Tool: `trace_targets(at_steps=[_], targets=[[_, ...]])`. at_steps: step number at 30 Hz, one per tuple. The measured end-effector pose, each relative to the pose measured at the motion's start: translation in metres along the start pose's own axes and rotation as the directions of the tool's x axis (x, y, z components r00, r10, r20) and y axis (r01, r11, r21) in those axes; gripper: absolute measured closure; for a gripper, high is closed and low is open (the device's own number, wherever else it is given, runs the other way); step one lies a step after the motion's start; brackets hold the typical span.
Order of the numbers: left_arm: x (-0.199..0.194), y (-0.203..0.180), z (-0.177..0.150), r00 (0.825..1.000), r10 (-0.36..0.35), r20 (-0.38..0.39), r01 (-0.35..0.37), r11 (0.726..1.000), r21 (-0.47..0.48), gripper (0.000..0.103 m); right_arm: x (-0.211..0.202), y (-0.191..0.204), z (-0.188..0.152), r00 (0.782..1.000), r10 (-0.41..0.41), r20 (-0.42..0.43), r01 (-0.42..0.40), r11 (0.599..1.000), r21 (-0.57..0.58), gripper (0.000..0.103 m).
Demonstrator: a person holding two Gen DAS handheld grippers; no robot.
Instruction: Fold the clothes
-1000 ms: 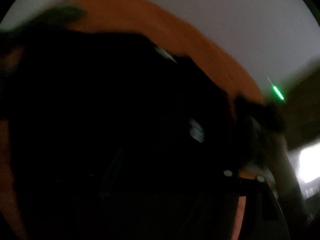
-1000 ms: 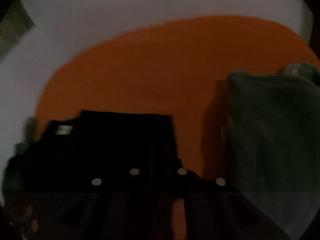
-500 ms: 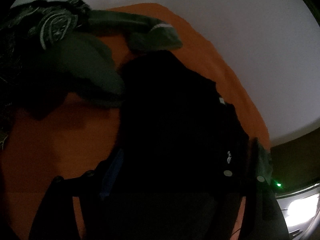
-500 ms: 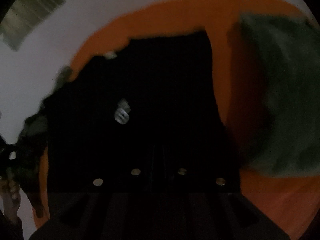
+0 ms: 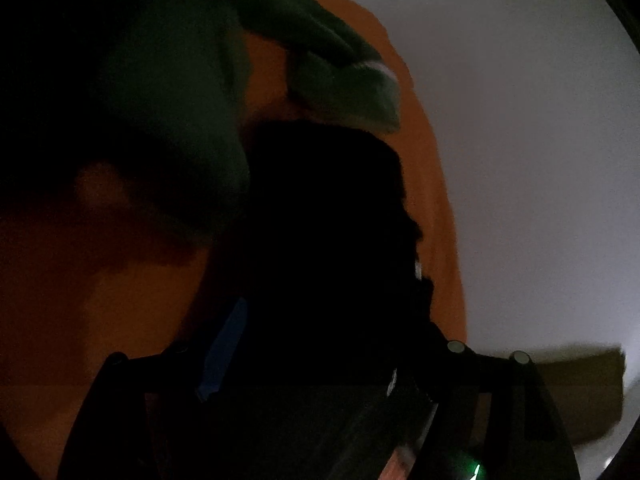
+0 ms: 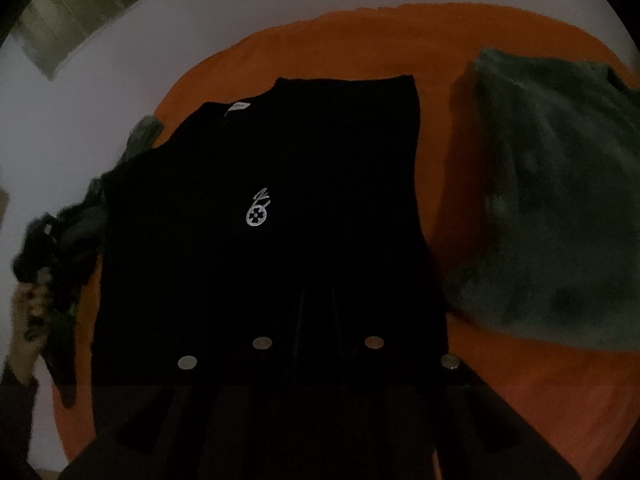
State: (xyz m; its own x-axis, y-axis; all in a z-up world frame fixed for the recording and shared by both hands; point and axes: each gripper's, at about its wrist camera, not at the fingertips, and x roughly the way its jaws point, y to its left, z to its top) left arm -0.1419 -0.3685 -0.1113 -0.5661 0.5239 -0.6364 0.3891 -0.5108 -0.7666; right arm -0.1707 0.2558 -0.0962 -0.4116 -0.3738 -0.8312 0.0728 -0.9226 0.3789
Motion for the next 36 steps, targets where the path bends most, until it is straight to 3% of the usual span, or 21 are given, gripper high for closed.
trace_targets(at_steps=[4, 6, 7, 8, 9, 10, 11, 12, 13, 14, 15, 17, 21, 23, 25, 26, 27, 29, 32, 34, 36], targets=[[0.022, 0.007, 0.016, 0.989, 0.130, 0.068, -0.133, 0.990, 0.048, 0.028, 0.004, -0.005, -0.001, 0.999, 0.030, -0.011, -0.030, 0.999, 0.041, 0.091], [0.025, 0.009, 0.018, 0.991, 0.068, 0.114, -0.077, 0.994, 0.077, 0.029, 0.005, -0.005, -0.002, 0.999, 0.032, -0.012, -0.031, 0.999, 0.033, 0.091], [0.027, 0.010, 0.018, 0.990, 0.036, 0.137, -0.049, 0.994, 0.093, 0.035, 0.004, -0.005, -0.003, 0.999, 0.036, -0.013, -0.035, 0.999, 0.030, 0.091], [0.024, 0.002, 0.015, 0.985, 0.020, 0.171, -0.044, 0.989, 0.140, 0.052, 0.004, -0.005, -0.004, 0.999, 0.041, -0.007, -0.040, 0.999, 0.034, 0.091], [0.021, -0.006, 0.011, 0.979, 0.002, 0.203, -0.041, 0.981, 0.187, 0.098, 0.003, -0.006, -0.004, 0.999, 0.049, -0.002, -0.049, 0.998, 0.036, 0.091], [0.018, -0.014, 0.007, 0.972, -0.016, 0.235, -0.040, 0.971, 0.235, 0.103, 0.003, -0.006, -0.004, 0.999, 0.048, 0.004, -0.048, 0.998, 0.036, 0.091], [0.011, -0.033, -0.008, 0.961, -0.017, 0.277, -0.081, 0.937, 0.339, 0.103, 0.002, -0.006, -0.004, 0.999, 0.047, 0.010, -0.047, 0.998, 0.036, 0.091], [0.004, -0.053, -0.024, 0.948, -0.023, 0.318, -0.125, 0.891, 0.437, 0.103, 0.001, -0.007, -0.002, 0.999, 0.041, 0.021, -0.042, 0.998, 0.035, 0.091], [0.003, -0.072, -0.044, 0.950, -0.046, 0.308, -0.140, 0.821, 0.554, 0.103, 0.000, -0.007, -0.001, 0.999, 0.035, 0.033, -0.037, 0.999, 0.034, 0.091], [0.013, -0.094, -0.077, 0.955, -0.003, 0.297, -0.214, 0.687, 0.695, 0.103, 0.001, -0.006, 0.000, 0.999, 0.038, 0.035, -0.040, 0.999, 0.037, 0.091], [0.022, -0.115, -0.109, 0.955, 0.041, 0.294, -0.271, 0.523, 0.808, 0.103, 0.002, -0.006, 0.000, 0.998, 0.046, 0.032, -0.048, 0.998, 0.041, 0.091], [0.044, -0.128, -0.159, 0.946, 0.118, 0.301, -0.323, 0.296, 0.899, 0.098, 0.006, -0.003, 0.003, 0.998, 0.061, 0.020, -0.061, 0.997, 0.045, 0.091], [0.075, -0.126, -0.214, 0.915, 0.244, 0.321, -0.353, 0.100, 0.930, 0.097, 0.016, 0.007, 0.007, 0.997, 0.078, 0.008, -0.079, 0.996, 0.043, 0.091], [0.080, -0.121, -0.217, 0.879, 0.291, 0.377, -0.415, 0.079, 0.907, 0.097, 0.022, 0.013, 0.009, 0.994, 0.107, -0.006, -0.107, 0.993, 0.050, 0.091], [0.081, -0.117, -0.231, 0.782, 0.312, 0.540, -0.547, -0.073, 0.834, 0.097, 0.028, 0.021, 0.010, 0.991, 0.130, -0.022, -0.129, 0.991, 0.047, 0.091], [0.082, -0.115, -0.239, 0.711, 0.282, 0.644, -0.620, -0.181, 0.764, 0.097, 0.032, 0.027, 0.011, 0.989, 0.142, -0.033, -0.141, 0.989, 0.038, 0.091], [0.074, -0.109, -0.243, 0.694, 0.253, 0.674, -0.638, -0.217, 0.739, 0.097, 0.037, 0.033, 0.011, 0.987, 0.155, -0.045, -0.153, 0.988, 0.029, 0.091], [0.046, -0.105, -0.234, 0.769, 0.276, 0.576, -0.579, -0.080, 0.811, 0.097, 0.050, 0.050, 0.014, 0.975, 0.208, -0.083, -0.207, 0.978, 0.017, 0.091], [0.018, -0.092, -0.178, 0.795, 0.366, 0.484, -0.575, 0.199, 0.793, 0.097, 0.069, 0.090, 0.025, 0.954, 0.276, -0.118, -0.283, 0.958, -0.048, 0.089], [-0.001, -0.083, -0.141, 0.816, 0.408, 0.411, -0.560, 0.377, 0.738, 0.097, 0.081, 0.133, 0.037, 0.957, 0.270, -0.106, -0.283, 0.947, -0.152, 0.071], [-0.012, -0.071, -0.116, 0.872, 0.381, 0.306, -0.476, 0.519, 0.711, 0.097, 0.092, 0.177, 0.049, 0.960, 0.264, -0.092, -0.279, 0.926, -0.256, 0.053]])
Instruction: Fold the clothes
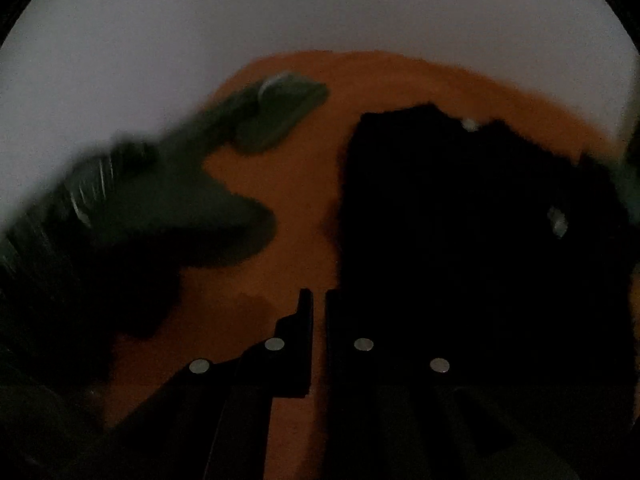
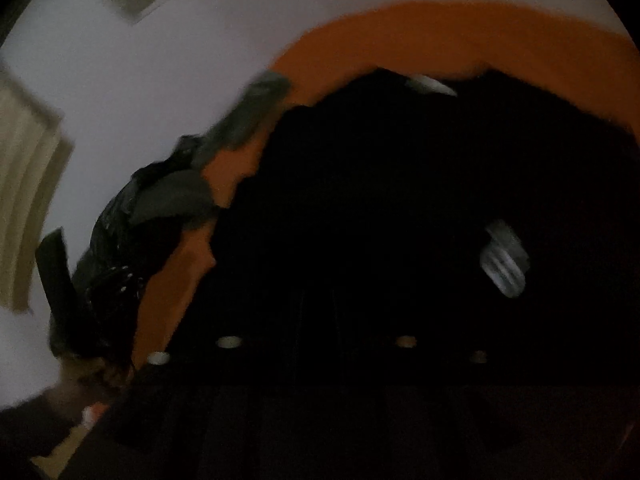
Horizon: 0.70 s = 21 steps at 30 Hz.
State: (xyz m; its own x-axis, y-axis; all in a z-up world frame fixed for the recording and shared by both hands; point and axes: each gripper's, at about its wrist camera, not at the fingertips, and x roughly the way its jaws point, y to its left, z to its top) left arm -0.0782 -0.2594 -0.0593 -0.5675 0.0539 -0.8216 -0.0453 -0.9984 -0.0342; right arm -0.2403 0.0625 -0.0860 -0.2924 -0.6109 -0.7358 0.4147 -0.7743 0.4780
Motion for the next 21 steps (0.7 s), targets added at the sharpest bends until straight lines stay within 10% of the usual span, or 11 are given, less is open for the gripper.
trace_targets(at_steps=[5, 7, 9, 16, 21], targets=[[0.009, 0.023, 0.003, 0.990, -0.131, -0.060, 0.119, 0.978, -0.171, 0.097, 0.063, 0.075, 0.056, 0.992, -0.119, 0.035, 0.124, 0.964, -0.237, 0.043], [0.014, 0.024, 0.003, 0.987, -0.143, -0.078, 0.124, 0.971, -0.203, 0.097, 0.096, 0.099, 0.070, 0.972, -0.231, 0.028, 0.224, 0.895, -0.386, 0.101], [0.017, 0.015, -0.003, 0.978, -0.182, -0.106, 0.156, 0.964, -0.214, 0.097, 0.115, 0.106, 0.071, 0.926, -0.375, 0.048, 0.353, 0.812, -0.466, 0.103], [0.024, 0.004, -0.005, 0.958, -0.250, -0.141, 0.219, 0.955, -0.201, 0.097, 0.023, 0.017, 0.043, 0.979, -0.161, 0.122, 0.173, 0.981, -0.089, 0.103], [0.044, -0.001, -0.006, 0.953, -0.238, -0.186, 0.201, 0.960, -0.197, 0.097, 0.006, -0.011, 0.010, 0.988, -0.150, 0.045, 0.153, 0.986, -0.070, 0.101]])
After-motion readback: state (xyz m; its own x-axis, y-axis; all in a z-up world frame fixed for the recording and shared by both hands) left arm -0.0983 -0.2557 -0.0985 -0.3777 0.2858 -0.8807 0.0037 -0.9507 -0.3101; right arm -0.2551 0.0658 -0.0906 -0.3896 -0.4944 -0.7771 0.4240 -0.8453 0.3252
